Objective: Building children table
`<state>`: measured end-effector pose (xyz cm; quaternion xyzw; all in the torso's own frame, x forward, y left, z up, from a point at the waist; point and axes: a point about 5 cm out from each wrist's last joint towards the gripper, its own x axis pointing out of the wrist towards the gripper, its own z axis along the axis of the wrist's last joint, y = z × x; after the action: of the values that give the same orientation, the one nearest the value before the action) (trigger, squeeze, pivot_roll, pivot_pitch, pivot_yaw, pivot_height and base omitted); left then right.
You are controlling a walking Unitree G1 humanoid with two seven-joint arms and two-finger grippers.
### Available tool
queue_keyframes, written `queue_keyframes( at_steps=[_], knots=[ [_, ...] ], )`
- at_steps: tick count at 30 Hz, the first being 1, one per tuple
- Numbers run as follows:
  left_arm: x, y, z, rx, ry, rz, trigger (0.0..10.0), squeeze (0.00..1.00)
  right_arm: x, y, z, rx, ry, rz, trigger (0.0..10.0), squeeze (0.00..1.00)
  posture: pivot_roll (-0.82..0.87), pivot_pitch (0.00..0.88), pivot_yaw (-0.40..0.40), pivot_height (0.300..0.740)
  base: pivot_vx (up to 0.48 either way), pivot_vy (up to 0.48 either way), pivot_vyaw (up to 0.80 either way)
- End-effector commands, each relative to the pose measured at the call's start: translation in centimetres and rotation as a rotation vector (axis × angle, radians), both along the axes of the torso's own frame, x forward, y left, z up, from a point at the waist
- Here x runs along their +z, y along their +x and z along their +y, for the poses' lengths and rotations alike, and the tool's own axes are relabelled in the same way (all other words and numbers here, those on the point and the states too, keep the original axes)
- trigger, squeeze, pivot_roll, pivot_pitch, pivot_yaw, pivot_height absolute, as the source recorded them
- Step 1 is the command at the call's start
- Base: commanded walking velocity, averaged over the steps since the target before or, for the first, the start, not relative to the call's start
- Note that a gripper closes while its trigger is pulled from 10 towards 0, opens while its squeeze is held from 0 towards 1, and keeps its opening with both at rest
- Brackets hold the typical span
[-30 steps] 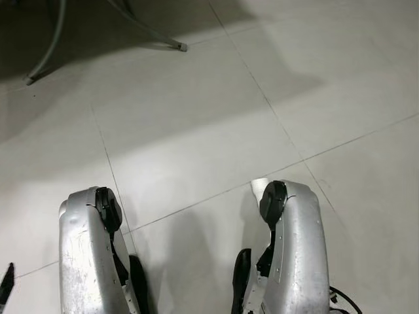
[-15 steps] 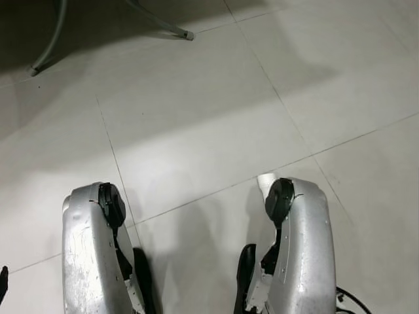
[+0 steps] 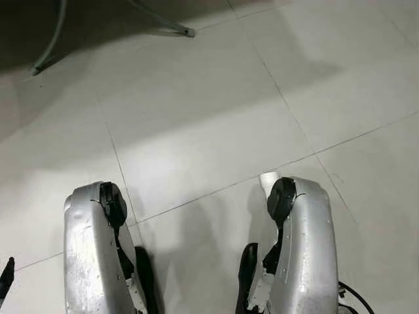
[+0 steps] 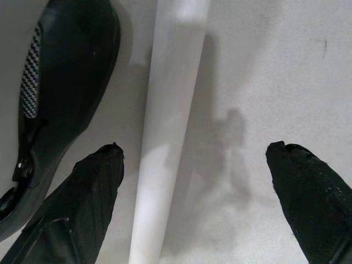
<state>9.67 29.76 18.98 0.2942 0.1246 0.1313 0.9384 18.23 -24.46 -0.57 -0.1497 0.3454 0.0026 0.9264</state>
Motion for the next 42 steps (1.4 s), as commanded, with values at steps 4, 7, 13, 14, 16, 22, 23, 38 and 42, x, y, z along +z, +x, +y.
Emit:
queue_keyframes(
  at_steps=[4, 7, 13, 14, 16, 22, 23, 38, 42],
  knots=[
    [-0.9, 0.0, 0.6, 0.016, -0.007, 0.043, 10.0, 0.0, -1.0, -2.3, 0.1, -0.063, 0.022, 0.076, 10.0, 0.0, 0.11, 0.448, -0.024, 0.3, 0.0, 0.0, 0.0],
    [-0.9, 0.1, 0.7, 0.015, -0.006, 0.042, 10.0, 0.0, -1.1, -1.9, 0.8, -0.064, 0.028, 0.073, 10.0, 0.0, 0.11, 0.446, -0.023, 0.3, 0.0, 0.0, 0.0],
    [-0.8, 0.0, 0.8, 0.021, 0.001, 0.045, 10.0, 0.0, -3.5, 0.8, -0.6, -0.071, 0.033, 0.11, 10.0, 0.0, 0.12, 0.447, -0.011, 0.3, 0.0, 0.0, 0.0],
    [-0.9, -0.1, 1.0, 0.021, 0.004, 0.051, 10.0, 0.0, -3.6, 0.7, -0.7, -0.075, 0.033, 0.116, 10.0, 0.0, 0.12, 0.451, -0.006, 0.3, 0.0, 0.0, 0.0],
    [-0.9, -0.2, 1.0, 0.021, 0.006, 0.055, 10.0, 0.0, -3.7, 0.6, -0.8, -0.077, 0.033, 0.119, 10.0, 0.0, 0.12, 0.451, -0.006, 0.3, 0.0, 0.0, 0.0],
    [-0.7, 0.0, 1.0, 0.011, 0.012, 0.056, 10.0, 0.0, -3.9, -0.2, -2.3, -0.088, 0.032, 0.144, 10.0, 0.0, 0.12, 0.482, -0.005, 0.3, 0.0, 0.0, 0.0],
    [-0.6, -0.1, 1.0, 0.013, 0.014, 0.061, 10.0, 0.0, -4.0, -0.5, -2.8, -0.086, 0.032, 0.153, 10.0, 0.0, 0.13, 0.49, -0.004, 0.3, 0.0, 0.0, 0.0],
    [1.0, -2.5, 1.9, 0.034, 0.07, 0.123, 10.0, 0.0, -4.8, -1.0, -3.6, -0.061, 0.019, 0.159, 10.0, 0.0, 0.2, 0.558, 0.024, 0.3, 0.0, 0.0, 0.0],
    [1.2, -2.5, 1.9, 0.029, 0.075, 0.127, 10.0, 0.0, -4.5, -0.4, -3.3, -0.043, 0.056, 0.122, 10.0, 0.0, 0.2, 0.561, 0.025, 0.3, 0.0, 0.0, 0.0]
  ],
)
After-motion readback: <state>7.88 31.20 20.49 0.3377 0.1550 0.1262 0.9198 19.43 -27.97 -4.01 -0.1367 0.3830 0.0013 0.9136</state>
